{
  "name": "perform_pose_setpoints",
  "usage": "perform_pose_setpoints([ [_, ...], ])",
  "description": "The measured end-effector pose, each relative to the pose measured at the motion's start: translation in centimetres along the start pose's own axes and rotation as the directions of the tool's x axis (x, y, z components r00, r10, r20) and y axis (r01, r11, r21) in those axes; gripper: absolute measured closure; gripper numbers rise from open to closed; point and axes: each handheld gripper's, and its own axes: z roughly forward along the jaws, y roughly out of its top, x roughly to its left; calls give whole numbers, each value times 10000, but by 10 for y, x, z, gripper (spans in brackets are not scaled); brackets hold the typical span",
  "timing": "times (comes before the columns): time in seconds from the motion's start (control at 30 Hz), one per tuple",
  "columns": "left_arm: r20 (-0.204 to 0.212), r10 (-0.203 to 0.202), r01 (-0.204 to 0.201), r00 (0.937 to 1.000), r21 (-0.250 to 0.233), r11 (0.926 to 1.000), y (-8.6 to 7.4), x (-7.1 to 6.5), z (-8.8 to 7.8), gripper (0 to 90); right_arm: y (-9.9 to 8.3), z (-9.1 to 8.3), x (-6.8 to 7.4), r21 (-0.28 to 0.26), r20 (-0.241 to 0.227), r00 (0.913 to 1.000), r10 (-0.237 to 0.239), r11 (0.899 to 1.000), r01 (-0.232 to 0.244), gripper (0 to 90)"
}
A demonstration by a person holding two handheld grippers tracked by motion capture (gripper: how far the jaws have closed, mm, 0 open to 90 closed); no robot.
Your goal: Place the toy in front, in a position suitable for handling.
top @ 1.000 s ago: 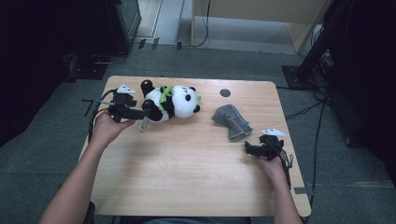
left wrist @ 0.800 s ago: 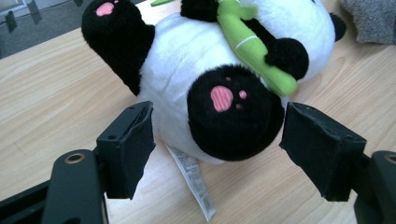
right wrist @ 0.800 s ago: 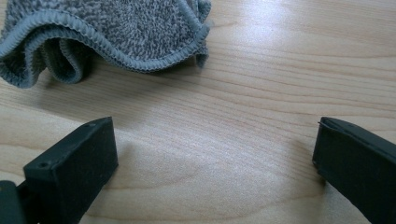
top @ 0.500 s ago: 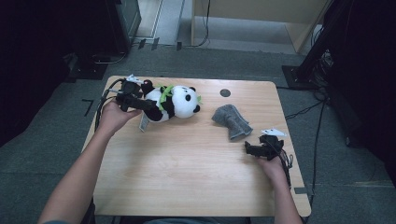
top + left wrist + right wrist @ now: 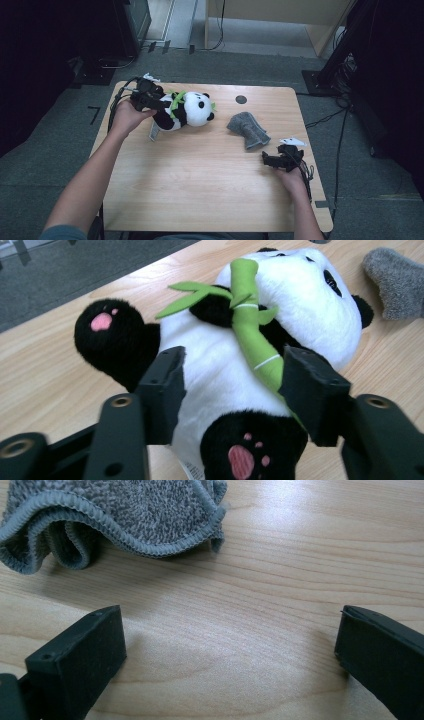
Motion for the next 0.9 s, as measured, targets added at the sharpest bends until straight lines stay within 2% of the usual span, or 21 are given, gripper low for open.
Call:
perform_pose_setpoints([
  [0.13,-14,69,-69,10000,-16,10000,5,-2,2,425,0,0,0,6,-1,10000,2,10000,-2,0],
  [0.2,264,-7,6,9997,54,10000,7,-2,6,466,0,0,0,7,-10,10000,-3,10000,3,0],
  [0.23,264,-7,6,9997,54,10000,7,-2,6,472,0,0,0,7,-12,10000,-4,10000,4,0],
  [0.27,644,-216,197,9977,308,9993,10,0,10,493,0,0,0,7,-16,10000,-9,10000,9,0],
  [0.33,786,-309,270,9964,499,9984,11,1,12,494,0,0,0,6,-24,10000,-21,10000,21,0],
  [0.37,410,-113,87,9991,641,9979,13,-2,16,501,0,0,0,3,-32,10000,-37,10000,37,0],
  [0.43,144,105,-112,9998,533,9985,14,-5,17,519,0,0,0,1,-50,10000,-55,10000,55,0],
  [0.6,121,212,-219,9997,596,9980,16,-11,24,546,0,0,1,-2,-68,10000,-70,10000,70,0],
  [0.63,-67,198,-192,9998,748,9970,17,-14,28,572,0,0,1,-1,-75,9999,-80,10000,80,0],
  [0.7,-199,278,-262,9994,731,9970,17,-16,32,599,0,0,1,-2,-85,9999,-89,10000,89,0],
  [0.77,-14,113,-112,9999,744,9972,16,-16,35,599,0,0,1,-1,-116,9999,-111,9999,111,0],
  [0.9,-139,129,-119,9998,758,9971,9,-17,43,593,0,0,1,4,-133,9998,-129,9999,129,0],
])
